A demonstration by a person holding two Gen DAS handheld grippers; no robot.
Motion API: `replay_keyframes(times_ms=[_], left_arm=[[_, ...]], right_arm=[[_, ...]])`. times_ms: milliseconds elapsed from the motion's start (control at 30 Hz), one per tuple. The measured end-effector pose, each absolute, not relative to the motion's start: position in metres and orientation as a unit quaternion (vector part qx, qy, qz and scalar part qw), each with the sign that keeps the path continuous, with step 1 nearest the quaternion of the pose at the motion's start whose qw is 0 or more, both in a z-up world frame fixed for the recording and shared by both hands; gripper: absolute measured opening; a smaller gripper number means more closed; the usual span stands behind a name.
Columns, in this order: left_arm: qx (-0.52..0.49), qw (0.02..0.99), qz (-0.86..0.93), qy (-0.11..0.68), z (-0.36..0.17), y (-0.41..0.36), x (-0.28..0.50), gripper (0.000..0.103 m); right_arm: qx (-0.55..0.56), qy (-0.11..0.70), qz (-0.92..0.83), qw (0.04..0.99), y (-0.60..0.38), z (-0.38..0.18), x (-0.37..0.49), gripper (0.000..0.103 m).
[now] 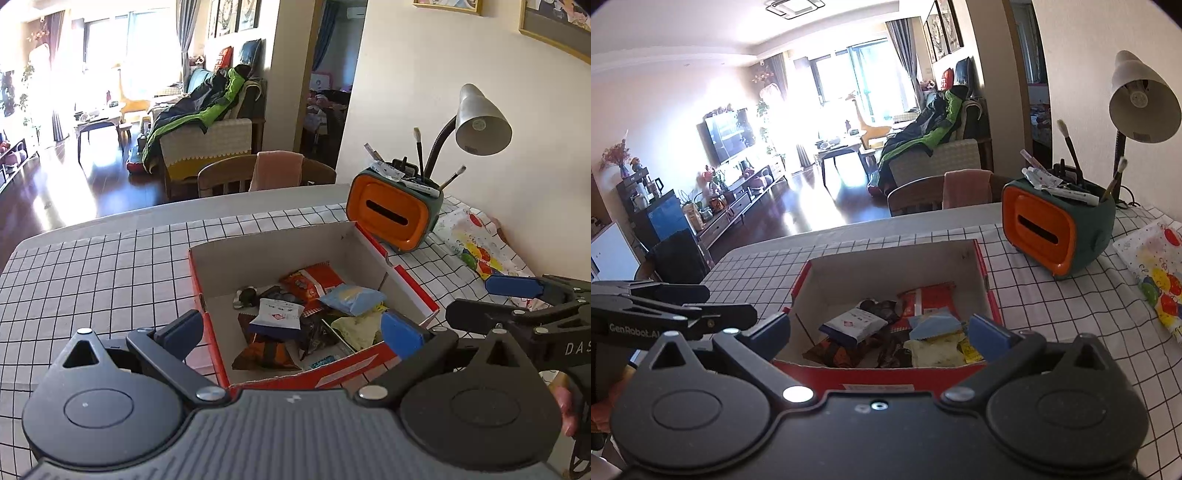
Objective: Organize snacks
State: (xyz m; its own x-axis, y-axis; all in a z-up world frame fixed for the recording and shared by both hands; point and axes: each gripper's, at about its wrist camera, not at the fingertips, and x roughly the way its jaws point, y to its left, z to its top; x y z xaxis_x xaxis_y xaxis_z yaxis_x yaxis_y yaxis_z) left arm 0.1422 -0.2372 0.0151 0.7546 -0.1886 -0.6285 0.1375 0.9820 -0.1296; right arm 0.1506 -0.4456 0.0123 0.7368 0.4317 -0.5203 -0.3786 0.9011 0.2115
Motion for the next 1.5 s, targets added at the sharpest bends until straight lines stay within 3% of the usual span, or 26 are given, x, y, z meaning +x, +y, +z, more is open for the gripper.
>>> replay_keyframes(times_ms=[600,1500], left_arm=[[-0.043,0.948,-0.09,0.302,0.024,-0.239,0.131,0.103],[-0.05,0.945,-0.089,0.31,0.025,-0.243,0.13,0.103]], right_arm=[[0.067,0.27,0.211,0.937,-0.447,0.02,0.152,0.103],[0.057,0.27,0.219,0.936,-0.44,0.02,0.15,0.103]])
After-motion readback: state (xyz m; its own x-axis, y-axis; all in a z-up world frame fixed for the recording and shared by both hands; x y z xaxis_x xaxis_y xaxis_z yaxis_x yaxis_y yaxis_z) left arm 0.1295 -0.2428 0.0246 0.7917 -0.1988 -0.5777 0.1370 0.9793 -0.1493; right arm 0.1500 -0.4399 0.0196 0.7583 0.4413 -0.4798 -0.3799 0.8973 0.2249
